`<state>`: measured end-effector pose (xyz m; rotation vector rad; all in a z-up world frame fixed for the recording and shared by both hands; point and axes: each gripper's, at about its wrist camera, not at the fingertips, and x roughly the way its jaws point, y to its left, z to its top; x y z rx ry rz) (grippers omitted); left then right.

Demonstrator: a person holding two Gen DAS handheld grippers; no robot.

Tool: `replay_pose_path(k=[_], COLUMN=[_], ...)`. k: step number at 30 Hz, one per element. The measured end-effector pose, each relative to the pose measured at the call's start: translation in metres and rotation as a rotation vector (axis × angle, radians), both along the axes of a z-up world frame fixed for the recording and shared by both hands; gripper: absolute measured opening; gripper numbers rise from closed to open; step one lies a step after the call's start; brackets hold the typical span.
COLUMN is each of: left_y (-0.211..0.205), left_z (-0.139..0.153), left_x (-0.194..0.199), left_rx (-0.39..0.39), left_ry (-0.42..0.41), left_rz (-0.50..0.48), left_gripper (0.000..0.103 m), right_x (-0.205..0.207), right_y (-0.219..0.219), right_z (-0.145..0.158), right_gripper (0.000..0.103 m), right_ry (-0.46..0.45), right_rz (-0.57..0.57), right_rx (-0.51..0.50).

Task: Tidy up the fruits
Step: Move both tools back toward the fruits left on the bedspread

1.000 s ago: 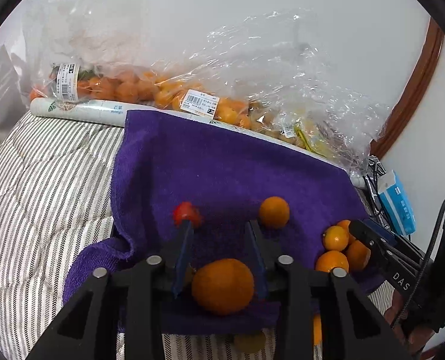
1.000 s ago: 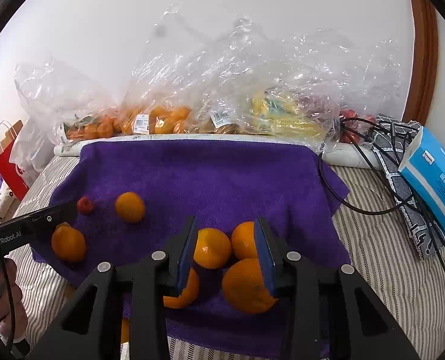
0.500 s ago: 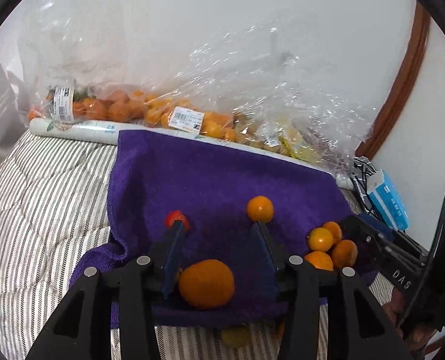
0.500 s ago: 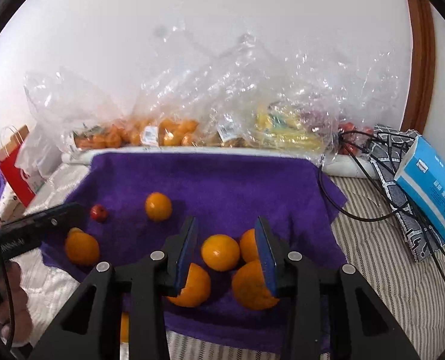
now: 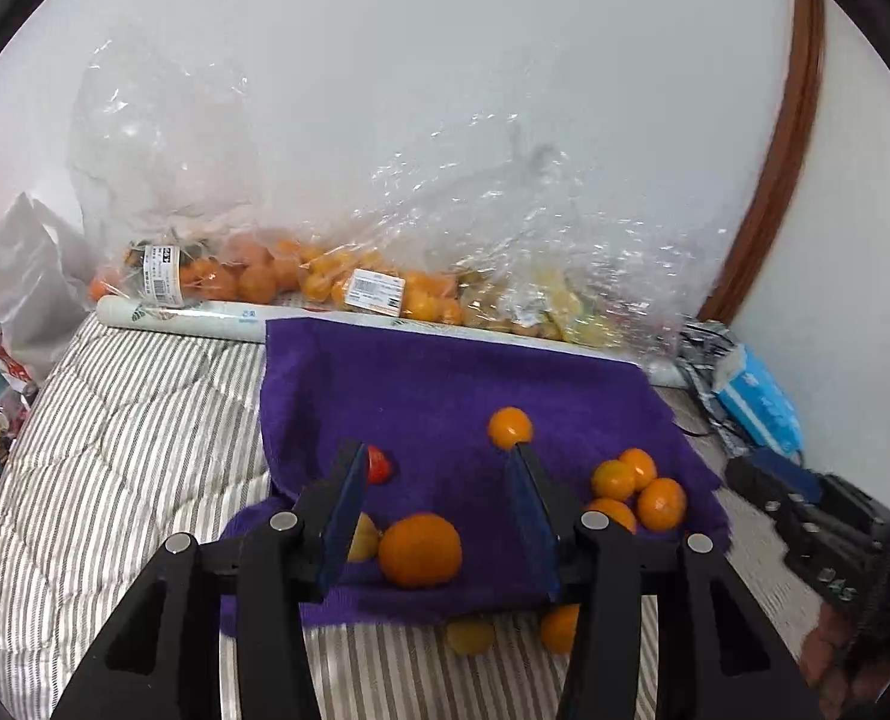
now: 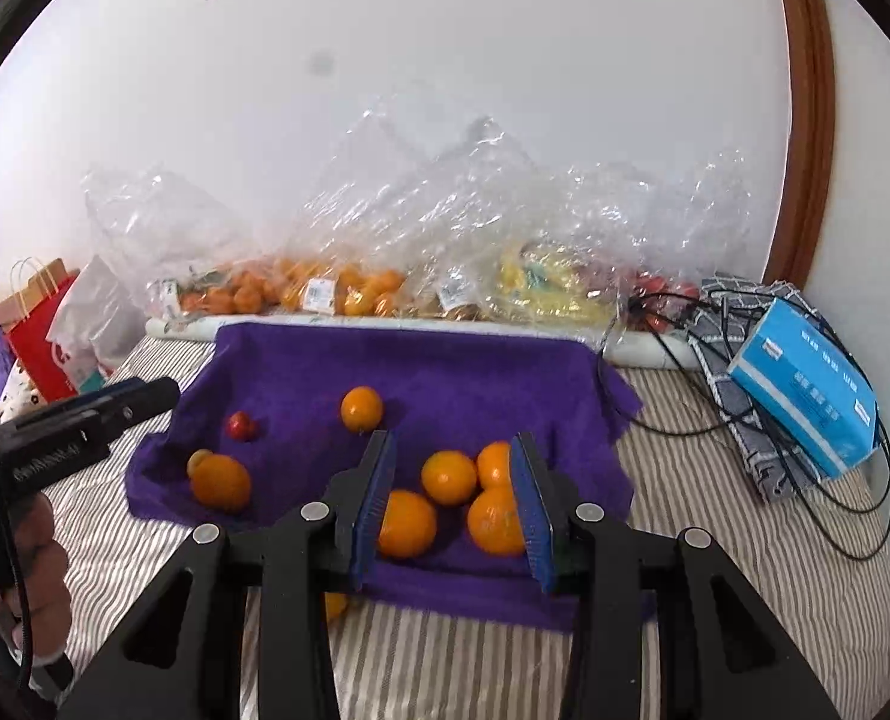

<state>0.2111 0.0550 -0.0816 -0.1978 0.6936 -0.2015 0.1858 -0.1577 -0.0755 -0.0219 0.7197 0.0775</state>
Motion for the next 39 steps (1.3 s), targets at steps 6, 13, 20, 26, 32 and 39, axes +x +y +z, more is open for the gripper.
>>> replay_pose_path(k=[6,13,20,26,32,39], left_y=[0.018,0.034,0.045,0.056,0.068,0.073], left_z=[-0.002,-0.012,-0.026,-0.041,-0.055,-0.068], left_x=[-0.025,-0.053,-0.069,-0.07,-0.067,-0.062], left_rx=[-0.005,0.018,0.018,0.004,-0.025,-0.028], left_ry=[0.034,0.054,0.082,0.115,0.152,0.18], left_rz=[-0.001,0.031,0.042,0.069,0.085,0.084], left_gripper=[0.046,0.046,0.046,0.048,0.052,0.053], right_x=[-0.016,-0.034,-0.043,-0.046,-0.043,-0.029], right_y=[0.012,0.027,0.035,0.036,0.042,0.054], right_z=[-0.014,-0.029,-0.045,-0.054,-0.064,-0.081], right_gripper=[0.04,0.04,0.04,0.04,0.041,0.044], right_ry=[0.051,0.091,0.121,0.136,0.161,0.204], right_rz=[0.016,0.038,0.043,0.045,0.056,0.086], right_rx=[0.009,-0.001,-0.011,0.001,-0.001,0.013])
